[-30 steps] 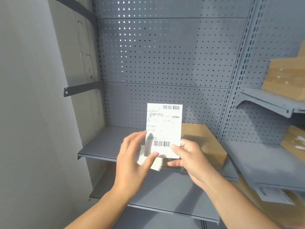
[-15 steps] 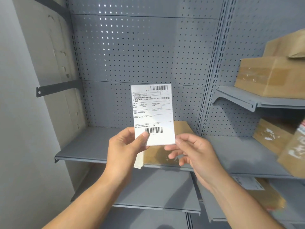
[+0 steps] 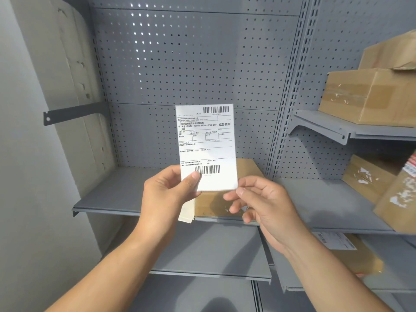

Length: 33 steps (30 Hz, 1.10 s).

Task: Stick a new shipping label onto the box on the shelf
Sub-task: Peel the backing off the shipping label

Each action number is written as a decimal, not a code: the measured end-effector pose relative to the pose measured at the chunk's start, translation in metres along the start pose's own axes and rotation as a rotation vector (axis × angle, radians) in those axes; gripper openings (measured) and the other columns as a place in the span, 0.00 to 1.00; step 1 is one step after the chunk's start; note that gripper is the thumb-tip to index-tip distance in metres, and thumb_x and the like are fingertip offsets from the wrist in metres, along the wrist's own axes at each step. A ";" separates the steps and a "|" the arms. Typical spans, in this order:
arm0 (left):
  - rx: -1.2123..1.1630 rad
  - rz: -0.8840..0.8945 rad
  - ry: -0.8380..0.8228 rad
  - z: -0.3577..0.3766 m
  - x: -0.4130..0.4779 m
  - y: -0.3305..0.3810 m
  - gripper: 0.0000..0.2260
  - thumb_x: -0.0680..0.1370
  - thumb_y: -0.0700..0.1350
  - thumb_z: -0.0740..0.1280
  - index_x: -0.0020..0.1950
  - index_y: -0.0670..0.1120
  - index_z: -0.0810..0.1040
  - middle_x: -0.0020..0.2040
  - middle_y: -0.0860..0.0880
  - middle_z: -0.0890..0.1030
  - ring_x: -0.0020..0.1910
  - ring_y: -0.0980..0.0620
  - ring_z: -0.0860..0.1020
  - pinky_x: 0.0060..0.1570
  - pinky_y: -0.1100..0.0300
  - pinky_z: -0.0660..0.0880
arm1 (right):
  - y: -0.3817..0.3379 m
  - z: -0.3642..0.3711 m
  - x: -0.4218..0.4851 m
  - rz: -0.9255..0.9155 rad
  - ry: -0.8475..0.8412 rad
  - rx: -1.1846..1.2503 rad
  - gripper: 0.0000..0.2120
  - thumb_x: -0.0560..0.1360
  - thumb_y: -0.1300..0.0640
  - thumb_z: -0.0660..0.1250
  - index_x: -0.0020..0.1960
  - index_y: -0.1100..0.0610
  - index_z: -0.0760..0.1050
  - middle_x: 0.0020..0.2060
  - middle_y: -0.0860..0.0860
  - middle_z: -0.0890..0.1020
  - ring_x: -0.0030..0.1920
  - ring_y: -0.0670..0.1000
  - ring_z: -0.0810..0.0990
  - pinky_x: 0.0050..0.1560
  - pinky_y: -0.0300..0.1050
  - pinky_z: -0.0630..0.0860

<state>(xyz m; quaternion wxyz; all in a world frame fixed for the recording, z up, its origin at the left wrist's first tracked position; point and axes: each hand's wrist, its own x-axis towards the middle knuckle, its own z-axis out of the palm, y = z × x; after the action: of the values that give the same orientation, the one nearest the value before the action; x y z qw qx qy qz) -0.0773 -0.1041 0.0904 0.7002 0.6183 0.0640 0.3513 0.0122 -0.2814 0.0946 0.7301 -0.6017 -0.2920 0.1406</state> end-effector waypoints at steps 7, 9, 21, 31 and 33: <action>-0.007 0.001 0.021 -0.003 -0.003 -0.007 0.04 0.79 0.38 0.71 0.52 0.43 0.86 0.50 0.48 0.89 0.47 0.54 0.86 0.46 0.60 0.82 | 0.008 0.004 -0.001 0.015 -0.001 -0.006 0.04 0.80 0.67 0.64 0.50 0.61 0.77 0.39 0.56 0.87 0.32 0.50 0.81 0.27 0.39 0.69; -0.008 -0.006 0.016 -0.005 -0.003 -0.008 0.04 0.79 0.39 0.71 0.52 0.43 0.86 0.50 0.48 0.89 0.47 0.55 0.86 0.46 0.61 0.81 | 0.009 0.005 -0.001 0.020 -0.004 -0.008 0.04 0.81 0.66 0.64 0.50 0.60 0.76 0.39 0.55 0.87 0.32 0.51 0.81 0.27 0.39 0.69; 0.209 -0.100 -0.004 -0.016 0.003 -0.040 0.32 0.70 0.51 0.77 0.73 0.54 0.74 0.59 0.54 0.85 0.53 0.51 0.86 0.51 0.48 0.84 | 0.017 0.011 -0.005 0.024 -0.009 -0.033 0.05 0.74 0.60 0.65 0.47 0.61 0.77 0.34 0.53 0.84 0.30 0.51 0.81 0.26 0.40 0.69; 0.435 0.190 -0.213 0.005 -0.021 -0.021 0.03 0.79 0.46 0.73 0.52 0.51 0.86 0.43 0.53 0.87 0.40 0.52 0.85 0.43 0.54 0.80 | 0.025 0.016 -0.004 -0.096 0.050 -0.221 0.10 0.79 0.71 0.64 0.44 0.58 0.76 0.35 0.49 0.85 0.32 0.48 0.83 0.27 0.40 0.71; 0.369 0.158 -0.255 0.010 -0.025 -0.017 0.03 0.78 0.45 0.74 0.51 0.48 0.86 0.43 0.50 0.89 0.41 0.52 0.87 0.45 0.55 0.82 | 0.025 0.019 -0.007 -0.131 0.043 -0.255 0.10 0.78 0.71 0.65 0.43 0.57 0.76 0.38 0.53 0.85 0.34 0.47 0.84 0.28 0.40 0.72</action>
<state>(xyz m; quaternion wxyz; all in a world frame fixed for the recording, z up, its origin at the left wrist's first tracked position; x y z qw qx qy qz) -0.0837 -0.1263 0.0688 0.5480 0.7782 -0.0102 0.3065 -0.0009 -0.2641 0.0711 0.6615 -0.6720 -0.3303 0.0416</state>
